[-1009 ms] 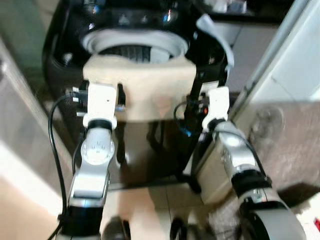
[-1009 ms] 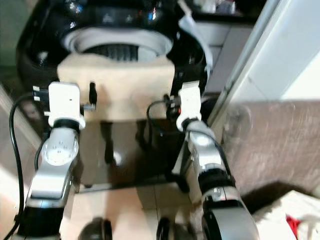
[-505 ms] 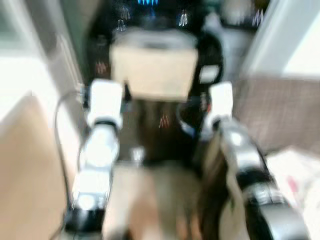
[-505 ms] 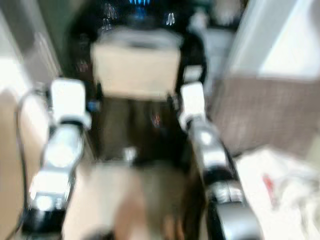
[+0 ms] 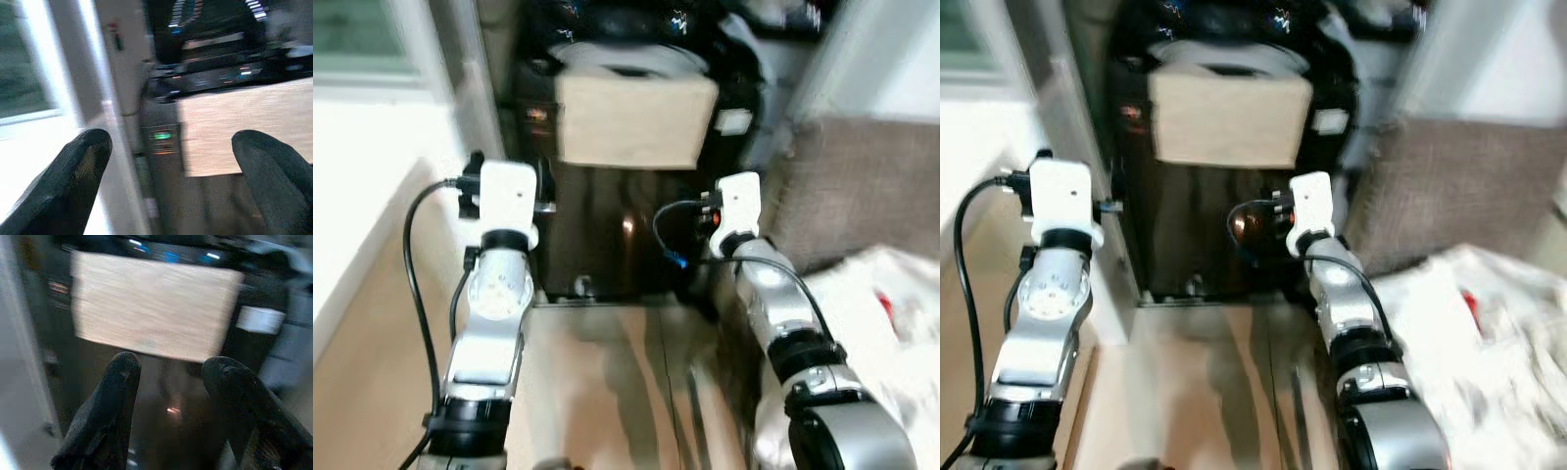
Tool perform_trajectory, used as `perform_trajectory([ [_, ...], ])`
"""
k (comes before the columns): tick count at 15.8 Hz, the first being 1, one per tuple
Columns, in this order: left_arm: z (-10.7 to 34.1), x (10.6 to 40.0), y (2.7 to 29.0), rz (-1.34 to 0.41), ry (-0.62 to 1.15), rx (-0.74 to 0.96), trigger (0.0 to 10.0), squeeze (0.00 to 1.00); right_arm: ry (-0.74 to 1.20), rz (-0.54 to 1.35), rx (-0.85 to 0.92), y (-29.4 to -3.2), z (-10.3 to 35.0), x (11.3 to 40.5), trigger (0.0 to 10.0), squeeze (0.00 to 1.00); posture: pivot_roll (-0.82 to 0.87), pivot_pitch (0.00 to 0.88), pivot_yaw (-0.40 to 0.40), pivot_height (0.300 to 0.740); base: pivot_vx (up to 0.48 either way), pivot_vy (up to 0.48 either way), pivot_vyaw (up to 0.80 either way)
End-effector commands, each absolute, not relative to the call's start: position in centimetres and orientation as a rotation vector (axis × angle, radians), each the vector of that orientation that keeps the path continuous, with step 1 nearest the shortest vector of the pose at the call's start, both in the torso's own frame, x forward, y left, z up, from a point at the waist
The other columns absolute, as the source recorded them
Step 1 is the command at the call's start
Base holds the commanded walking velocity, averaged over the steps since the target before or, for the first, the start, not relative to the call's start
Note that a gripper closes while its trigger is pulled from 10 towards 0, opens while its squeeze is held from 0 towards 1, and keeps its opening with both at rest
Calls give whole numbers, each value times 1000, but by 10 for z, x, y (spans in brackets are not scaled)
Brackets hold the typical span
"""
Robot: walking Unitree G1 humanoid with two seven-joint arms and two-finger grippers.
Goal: Clothes washing
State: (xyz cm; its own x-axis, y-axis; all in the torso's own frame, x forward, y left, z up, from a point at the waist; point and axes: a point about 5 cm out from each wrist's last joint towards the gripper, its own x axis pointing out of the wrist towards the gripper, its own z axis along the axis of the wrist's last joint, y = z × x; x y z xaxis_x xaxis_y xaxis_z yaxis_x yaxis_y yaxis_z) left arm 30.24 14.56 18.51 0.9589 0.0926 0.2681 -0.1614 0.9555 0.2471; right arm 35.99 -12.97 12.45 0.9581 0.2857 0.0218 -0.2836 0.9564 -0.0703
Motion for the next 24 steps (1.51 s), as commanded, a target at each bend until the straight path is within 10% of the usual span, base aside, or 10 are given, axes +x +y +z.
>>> perform_trajectory([
  [1,186,304,138,99,-267,272,10000,0,-38,230,-64,-145,123,360,10000,0,36,0,-37,732,0,0,-638],
  [11,144,286,131,-208,-147,230,10000,0,-109,13,-111,-185,115,336,10000,0,35,0,-37,732,0,0,-682],
  [15,158,291,129,-217,-184,221,10000,0,65,-317,7,-228,112,353,10000,0,38,6,-25,732,0,0,-666],
  [24,172,289,130,-234,-215,276,10000,0,493,-365,327,-231,116,370,10000,0,53,30,-29,732,0,0,0],
])
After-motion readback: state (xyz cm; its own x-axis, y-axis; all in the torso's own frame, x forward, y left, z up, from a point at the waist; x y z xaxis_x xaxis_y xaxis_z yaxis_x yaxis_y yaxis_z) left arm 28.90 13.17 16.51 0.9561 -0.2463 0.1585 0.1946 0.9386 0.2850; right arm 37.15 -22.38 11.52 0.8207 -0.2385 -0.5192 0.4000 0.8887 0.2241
